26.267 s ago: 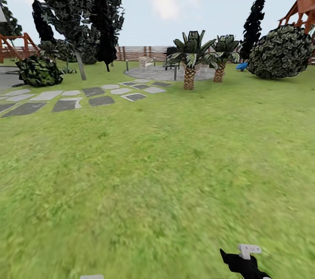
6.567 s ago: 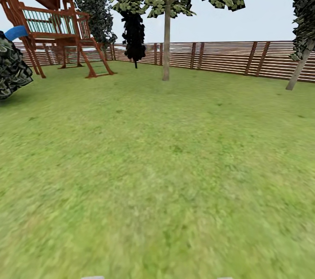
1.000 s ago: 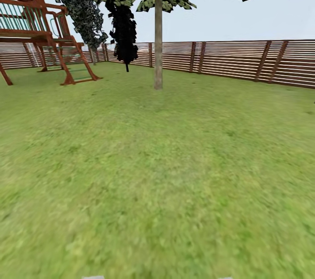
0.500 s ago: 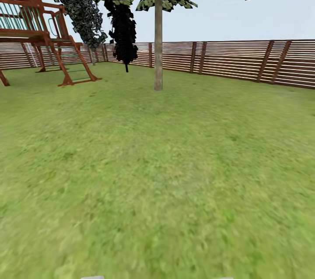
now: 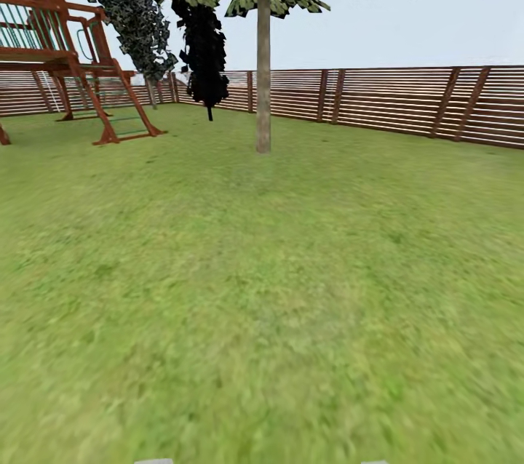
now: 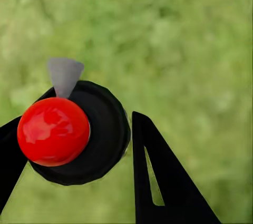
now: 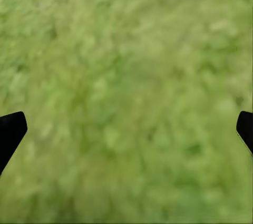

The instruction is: In the garden, pick up the pesticide atomizer on the floor and spray pesticide onto both trees until each tree trunk is fully covered.

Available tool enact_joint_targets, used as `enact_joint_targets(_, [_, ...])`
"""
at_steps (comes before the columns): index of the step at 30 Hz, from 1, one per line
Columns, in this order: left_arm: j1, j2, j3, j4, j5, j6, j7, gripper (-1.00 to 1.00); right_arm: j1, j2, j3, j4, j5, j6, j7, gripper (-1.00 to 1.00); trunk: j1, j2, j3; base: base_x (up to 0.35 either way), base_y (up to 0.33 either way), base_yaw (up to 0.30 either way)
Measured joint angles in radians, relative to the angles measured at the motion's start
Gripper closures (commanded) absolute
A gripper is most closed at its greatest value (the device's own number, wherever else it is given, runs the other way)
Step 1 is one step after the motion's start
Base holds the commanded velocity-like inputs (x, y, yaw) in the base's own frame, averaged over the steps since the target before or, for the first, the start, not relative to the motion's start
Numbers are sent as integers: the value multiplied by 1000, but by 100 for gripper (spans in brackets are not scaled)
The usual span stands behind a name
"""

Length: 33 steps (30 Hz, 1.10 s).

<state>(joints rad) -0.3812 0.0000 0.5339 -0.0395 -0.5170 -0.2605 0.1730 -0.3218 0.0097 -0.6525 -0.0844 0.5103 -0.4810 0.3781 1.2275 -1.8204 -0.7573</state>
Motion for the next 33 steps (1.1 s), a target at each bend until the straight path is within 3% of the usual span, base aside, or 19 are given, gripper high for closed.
enact_joint_targets(33, [0, -1, 0, 0, 0, 0, 0, 100, 0, 0, 0, 0, 0, 0, 0, -100, 0, 0, 0, 341, 0, 0])
